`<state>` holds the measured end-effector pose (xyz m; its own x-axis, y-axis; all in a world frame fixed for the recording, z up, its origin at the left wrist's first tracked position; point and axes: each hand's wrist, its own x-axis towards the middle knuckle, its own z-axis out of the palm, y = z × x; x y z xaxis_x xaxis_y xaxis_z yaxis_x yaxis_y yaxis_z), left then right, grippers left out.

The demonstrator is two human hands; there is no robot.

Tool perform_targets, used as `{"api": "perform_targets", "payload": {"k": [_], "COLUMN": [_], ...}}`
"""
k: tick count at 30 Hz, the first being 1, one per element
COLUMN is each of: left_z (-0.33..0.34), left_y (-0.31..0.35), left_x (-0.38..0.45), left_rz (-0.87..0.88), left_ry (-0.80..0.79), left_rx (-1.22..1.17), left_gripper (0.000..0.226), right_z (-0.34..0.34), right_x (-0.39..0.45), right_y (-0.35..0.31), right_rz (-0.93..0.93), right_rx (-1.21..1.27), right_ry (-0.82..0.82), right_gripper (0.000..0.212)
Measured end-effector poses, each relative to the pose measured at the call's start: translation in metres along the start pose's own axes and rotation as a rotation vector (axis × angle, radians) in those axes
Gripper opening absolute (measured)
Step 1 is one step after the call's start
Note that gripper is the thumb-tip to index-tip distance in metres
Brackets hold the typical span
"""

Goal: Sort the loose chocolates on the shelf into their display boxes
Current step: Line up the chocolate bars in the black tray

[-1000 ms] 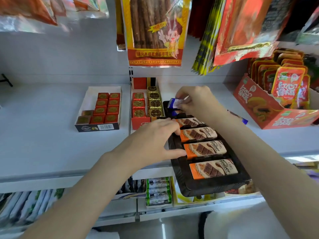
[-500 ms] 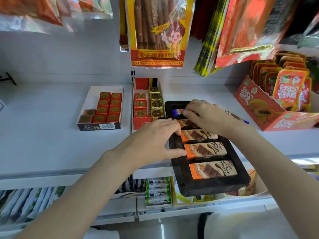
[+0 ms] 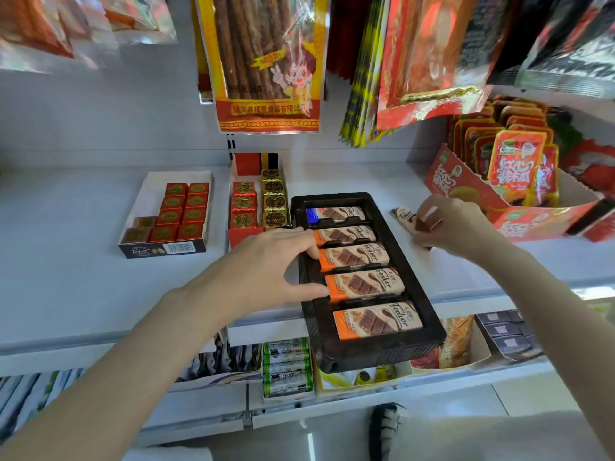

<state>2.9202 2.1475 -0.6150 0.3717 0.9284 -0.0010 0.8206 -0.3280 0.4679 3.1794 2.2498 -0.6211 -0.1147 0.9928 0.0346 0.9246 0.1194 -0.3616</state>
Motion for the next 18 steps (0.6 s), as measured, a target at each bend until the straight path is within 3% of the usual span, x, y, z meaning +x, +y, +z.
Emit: {"api": "perform_targets", "payload": {"k": [3,6,8,11,12,16,18], "left_z": [0.001,0.002,0.002,0.002,0.002,0.003,0.002], "left_y": [0.0,-0.001,-0.001,-0.001,-0.002,-0.004,-0.004], "left_x": [0.0,-0.001,-0.001,-0.001,-0.001,-0.001,0.0], "left_rz": [0.001,0.006,0.007,0.007,0.006,0.02,0.024], "left_ry": [0.013,0.02,0.019,0.014,0.013,0.02,0.015], "left_rx": [-0.004,0.0,0.001,-0.001,-0.001,0.002,0.005], "left_gripper": [0.041,0.041,0.041,0.041,0.042,0.043,0.042], "right_z": [-0.012,-0.022,-0.016,-0.003,0.0,-0.005,-0.006], "right_x": [-0.005,-0.009,-0.008,-0.003,-0.003,-0.013,-0.015], "right_y": [-0.017,-0.04,-0.055,-0.072,-0.077,-0.093,-0.096], "right_rz": [0.197,0.216,0.181,0.143,0.151,0.173,0.134], "right_rx": [0.668,1.151,1.191,0.861,0.862,1.275,1.147], "right_ry": [-0.102,-0.154,-0.165,-0.007,0.009,-0.222,-0.209], "right_gripper": [0.046,0.051,0.044,0.009,0.003,0.019,0.022]}}
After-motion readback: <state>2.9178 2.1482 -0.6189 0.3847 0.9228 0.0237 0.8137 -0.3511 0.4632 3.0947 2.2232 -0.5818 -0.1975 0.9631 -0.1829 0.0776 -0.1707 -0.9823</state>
